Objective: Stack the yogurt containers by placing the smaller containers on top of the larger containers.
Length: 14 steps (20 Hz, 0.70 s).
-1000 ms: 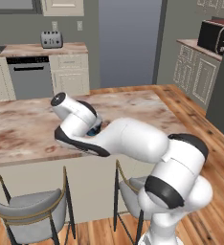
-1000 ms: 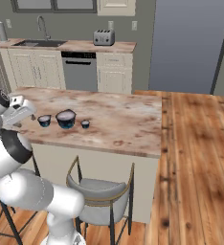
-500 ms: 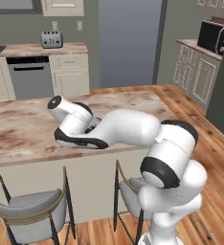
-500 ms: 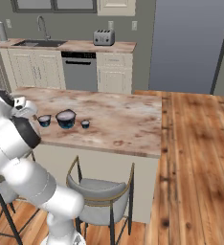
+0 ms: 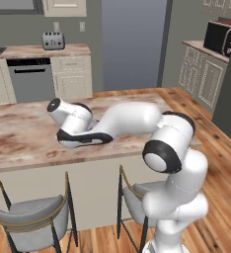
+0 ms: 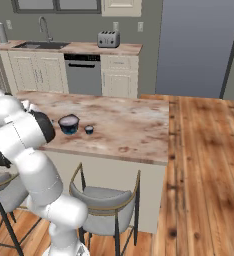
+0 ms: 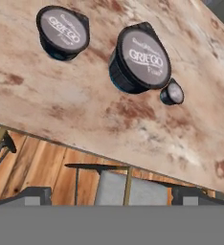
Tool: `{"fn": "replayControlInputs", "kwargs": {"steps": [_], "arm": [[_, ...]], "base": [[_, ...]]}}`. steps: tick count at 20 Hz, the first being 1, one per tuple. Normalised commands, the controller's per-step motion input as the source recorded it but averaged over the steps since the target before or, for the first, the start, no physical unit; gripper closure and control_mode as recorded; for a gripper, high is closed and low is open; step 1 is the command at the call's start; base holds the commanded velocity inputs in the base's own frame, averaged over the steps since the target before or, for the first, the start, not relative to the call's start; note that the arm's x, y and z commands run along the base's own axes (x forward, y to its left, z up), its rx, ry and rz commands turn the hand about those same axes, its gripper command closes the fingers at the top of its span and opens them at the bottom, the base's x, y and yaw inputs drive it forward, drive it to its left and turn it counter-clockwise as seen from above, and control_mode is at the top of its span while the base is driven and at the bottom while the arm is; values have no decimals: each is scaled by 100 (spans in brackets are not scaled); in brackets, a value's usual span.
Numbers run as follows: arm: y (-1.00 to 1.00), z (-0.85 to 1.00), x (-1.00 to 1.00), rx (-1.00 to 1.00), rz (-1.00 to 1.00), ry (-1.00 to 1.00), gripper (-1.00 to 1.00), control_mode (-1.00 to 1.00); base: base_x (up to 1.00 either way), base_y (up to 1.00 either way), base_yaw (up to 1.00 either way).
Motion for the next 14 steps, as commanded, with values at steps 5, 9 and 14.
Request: {"fn": "replayControlInputs", "kwargs": {"steps": [5, 9, 14], "arm": [[11, -11, 28, -2, -1, 0, -100, -100], [16, -20, 19, -2, -1, 0, -100, -100], [16, -23, 20, -3, -2, 0, -100, -100]], "base": [[0, 0, 0], [0, 0, 0], [0, 0, 0]]}}
